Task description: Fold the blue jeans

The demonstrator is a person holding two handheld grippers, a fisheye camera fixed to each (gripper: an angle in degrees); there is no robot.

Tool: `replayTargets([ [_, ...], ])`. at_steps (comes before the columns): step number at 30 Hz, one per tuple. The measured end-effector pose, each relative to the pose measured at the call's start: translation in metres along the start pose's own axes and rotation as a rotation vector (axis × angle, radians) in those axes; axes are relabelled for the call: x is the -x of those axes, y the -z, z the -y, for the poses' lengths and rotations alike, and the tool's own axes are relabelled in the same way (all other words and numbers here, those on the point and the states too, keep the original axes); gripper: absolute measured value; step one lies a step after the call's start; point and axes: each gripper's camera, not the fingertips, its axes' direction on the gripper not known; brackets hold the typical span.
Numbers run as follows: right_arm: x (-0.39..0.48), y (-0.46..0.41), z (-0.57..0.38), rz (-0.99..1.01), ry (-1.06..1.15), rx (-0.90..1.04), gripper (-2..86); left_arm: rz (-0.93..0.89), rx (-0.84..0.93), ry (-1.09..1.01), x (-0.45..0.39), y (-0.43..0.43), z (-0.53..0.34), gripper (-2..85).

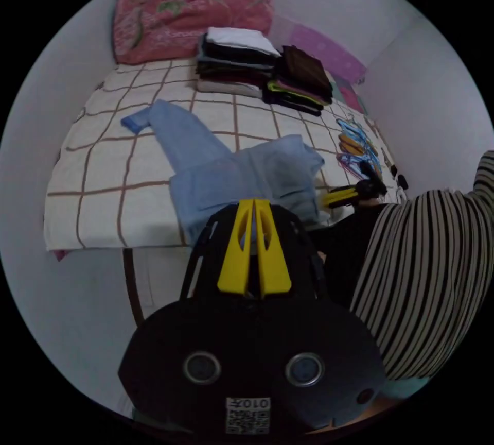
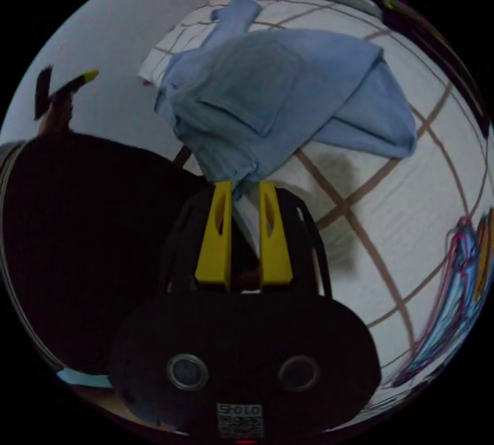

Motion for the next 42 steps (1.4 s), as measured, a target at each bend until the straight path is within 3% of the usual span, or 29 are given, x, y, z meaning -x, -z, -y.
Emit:
replayTargets([
  [2,-0.018,-0.021,-0.001,0.036,-0.148,-0.039,10.1,0.013,-0.001,0.004,0.011,0.010,-0.014,-0.2],
  [12,-0.043,-0.080,0.000,0.180,-0.410,-0.059,7.3,0.048,0.028,-0.017,0.058,0.012,-0.052,-0.1],
  [20,-0.030,-0.035,0.017,0.336,-0.217,-0.132,5.0,0.139,0.150,-0.346,0.024,-0.076,-0.056,3.2],
  [24,-0.030,0.002,0.039,0.405,-0.182,-0.225,4.9,0.112,0.067,-0.464,0.000,-0.095,-0.057,8.8],
  [30,-0.023,0.025,0.097,0.362,-0.086,-0.242,4.8,0.193,0.003,-0.472,-0.001,-0.112,-0.036,12.6],
  [34,-0.018,0.017,0.117,0.332,-0.055,-0.207,4.7,0.130,0.037,-0.468,0.010,-0.133,-0.022,12.4],
  [42,-0.047,0.015,0.117,0.348,-0.159,-0.283,4.6,0.157,0.005,-0.433,0.026,-0.134,-0.009,10.8],
])
